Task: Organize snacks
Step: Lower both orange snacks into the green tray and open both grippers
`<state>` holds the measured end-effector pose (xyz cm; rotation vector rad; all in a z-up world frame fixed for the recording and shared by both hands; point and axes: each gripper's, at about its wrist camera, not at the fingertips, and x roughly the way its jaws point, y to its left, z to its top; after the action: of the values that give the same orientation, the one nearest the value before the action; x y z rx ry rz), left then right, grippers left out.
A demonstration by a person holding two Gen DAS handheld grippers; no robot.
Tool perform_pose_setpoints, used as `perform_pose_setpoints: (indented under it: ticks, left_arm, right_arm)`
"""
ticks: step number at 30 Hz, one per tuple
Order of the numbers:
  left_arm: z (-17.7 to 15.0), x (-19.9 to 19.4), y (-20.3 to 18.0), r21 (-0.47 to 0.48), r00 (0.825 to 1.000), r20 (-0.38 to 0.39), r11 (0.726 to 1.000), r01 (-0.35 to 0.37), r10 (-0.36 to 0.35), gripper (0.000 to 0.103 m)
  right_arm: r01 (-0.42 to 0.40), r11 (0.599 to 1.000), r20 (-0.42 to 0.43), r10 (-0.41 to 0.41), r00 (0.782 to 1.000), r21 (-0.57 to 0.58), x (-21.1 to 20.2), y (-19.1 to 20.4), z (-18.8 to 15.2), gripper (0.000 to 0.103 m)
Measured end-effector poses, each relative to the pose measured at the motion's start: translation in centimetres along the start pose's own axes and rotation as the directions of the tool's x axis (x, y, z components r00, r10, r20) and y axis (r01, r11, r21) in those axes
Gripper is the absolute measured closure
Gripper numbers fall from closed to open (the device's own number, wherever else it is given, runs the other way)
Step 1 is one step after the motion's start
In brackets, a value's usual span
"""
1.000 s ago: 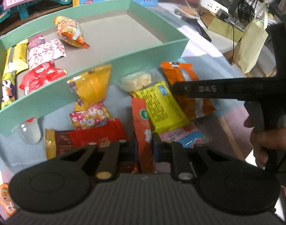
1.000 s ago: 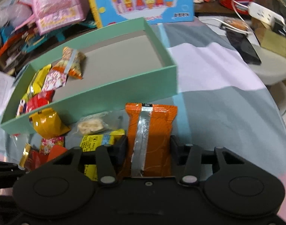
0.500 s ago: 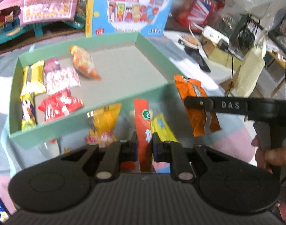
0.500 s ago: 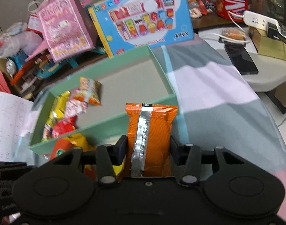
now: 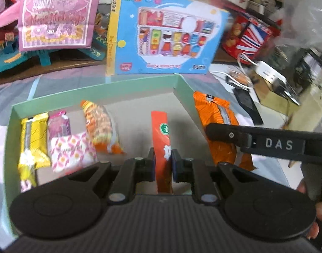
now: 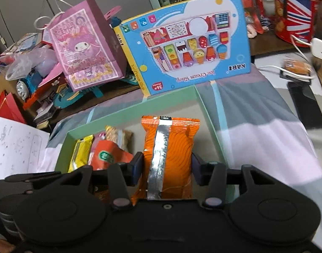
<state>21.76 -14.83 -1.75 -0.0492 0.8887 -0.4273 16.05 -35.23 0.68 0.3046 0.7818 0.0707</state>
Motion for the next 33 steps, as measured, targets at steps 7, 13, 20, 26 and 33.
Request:
perform_pose_setpoints:
  ticks: [7, 13, 20, 26, 33]
  left_arm:
    - [4.0, 6.3, 1.6, -0.065, 1.0, -0.022, 0.998, -0.01, 0.009, 0.089]
    - [6.6, 9.7, 2.6, -0.1, 1.0, -0.012, 0.995, -0.011, 0.01, 0.089]
    - [7.4, 9.8, 2.8, -0.108, 0.996, 0.067, 0.992, -0.057, 0.064, 0.007]
    - [6.4, 8.1, 2.3, -0.082, 0.997, 0.043, 0.994, -0.066, 0.069, 0.0]
    - [4.6, 4.2, 1.7, -0.074, 0.997, 0.035, 0.995, -0.064, 0.066, 0.0]
  right_arm:
    - [0.02, 1.0, -0.047, -0.021, 0.999, -0.011, 6.9, -1.2, 4.1, 0.056]
    - [0.013, 1.0, -0.077, -0.014, 0.997, -0.021, 11.3, -2.2, 6.4, 0.055]
    - [-0.011, 1.0, -0.031, 0.012, 0.999, 0.025, 12.1, -2.7, 8.4, 0.013]
    - [-0.011, 1.0, -0.01, 0.011, 1.0, 0.02, 10.5, -2.0, 7.6, 0.003]
    - [-0.01, 1.0, -0.001, 0.01, 1.0, 0.001, 7.0, -0.5, 5.7, 0.0]
